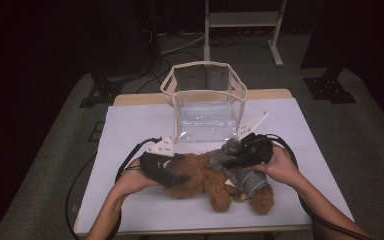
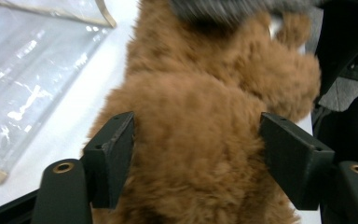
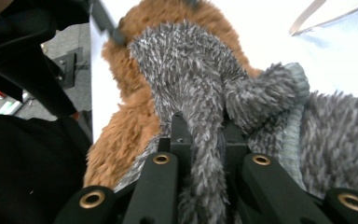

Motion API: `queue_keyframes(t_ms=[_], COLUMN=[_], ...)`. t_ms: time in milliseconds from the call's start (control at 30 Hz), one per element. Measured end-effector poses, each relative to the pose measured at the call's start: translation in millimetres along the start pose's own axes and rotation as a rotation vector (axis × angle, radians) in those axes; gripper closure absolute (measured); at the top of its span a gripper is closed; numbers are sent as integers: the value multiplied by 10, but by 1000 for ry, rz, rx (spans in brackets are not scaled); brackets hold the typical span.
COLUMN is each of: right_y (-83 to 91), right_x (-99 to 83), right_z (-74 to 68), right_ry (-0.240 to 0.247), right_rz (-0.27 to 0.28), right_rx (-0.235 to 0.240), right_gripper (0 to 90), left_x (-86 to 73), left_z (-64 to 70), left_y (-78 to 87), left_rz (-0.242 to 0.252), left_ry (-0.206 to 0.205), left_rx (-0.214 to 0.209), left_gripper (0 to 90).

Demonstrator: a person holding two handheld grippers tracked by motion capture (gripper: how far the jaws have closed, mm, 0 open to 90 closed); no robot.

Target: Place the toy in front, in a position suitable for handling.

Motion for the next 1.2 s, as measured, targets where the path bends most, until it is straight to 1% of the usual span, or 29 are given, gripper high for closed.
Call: queue_keyframes(t_ms=[67,100,133,167,200,300,333,367,400,433,467,500,533,567,633,733,967,1067,1133,1200], right_y=[1,10,24,32,48,91,83,69,28,-1,-57,-83,-110,-110,-82,-26,133,210,247,255], right_x=[-45,-59,-63,-57,-37,71,116,150,201,224,249,250,239,216,139,16,-266,-403,-437,-432], right_z=[-51,-72,-100,-108,-122,-155,-170,-182,-200,-211,-220,-224,-223,-217,-212,-217,-254,-244,-238,-234], right_ry=[4,12,17,26,32,54,61,64,74,78,92,97,98,94,79,62,23,-9,-28,-23], right_rz=[-11,-15,-25,-31,-32,-6,3,3,2,-5,-17,-30,-34,-31,-14,-2,32,39,43,43], right_rx=[10,12,10,1,-14,-35,-41,-44,-46,-46,-44,-48,-49,-45,-29,-20,-38,-43,-38,-43], right_gripper=[799,799,798,798,798,798,797,797,797,797,797,797,797,796,796,795,795,795,794,794], left_x=[25,18,11,-4,-14,-60,-65,-72,-76,-80,-83,-97,-104,-109,-105,-96,-111,-103,-89,-81], left_z=[-17,1,12,25,32,56,70,89,102,114,117,117,115,122,138,162,169,166,160,155], left_y=[0,-42,-73,-104,-118,-138,-142,-145,-144,-142,-141,-132,-126,-120,-119,-119,-115,-118,-126,-136], left_rz=[-14,-32,-39,-49,-53,-49,-45,-52,-56,-54,-51,-54,-46,-40,-36,-37,-36,-40,-44,-49], left_ry=[6,7,4,0,-1,5,6,-8,-11,-12,-11,-12,-12,-9,-18,-35,-31,-33,-33,-32], left_rx=[5,-9,-11,-11,-10,-18,-22,-24,-23,-20,-18,-18,-19,-24,-28,-25,-18,-14,-13,-13], left_gripper=[258,258,262,271,298,332,338,342,343,342,341,339,338,338,339,340,340,340,342,357])
Point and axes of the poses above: each handheld gripper's, and its own axes: y roughly backward along the jaws, x roughly out of its top, z roughly to its right, the point moved 4 cm from there along -y, roughly forward along the jaws, and after that the axes turned 9 degrees about -z, right-handed, at the moved point
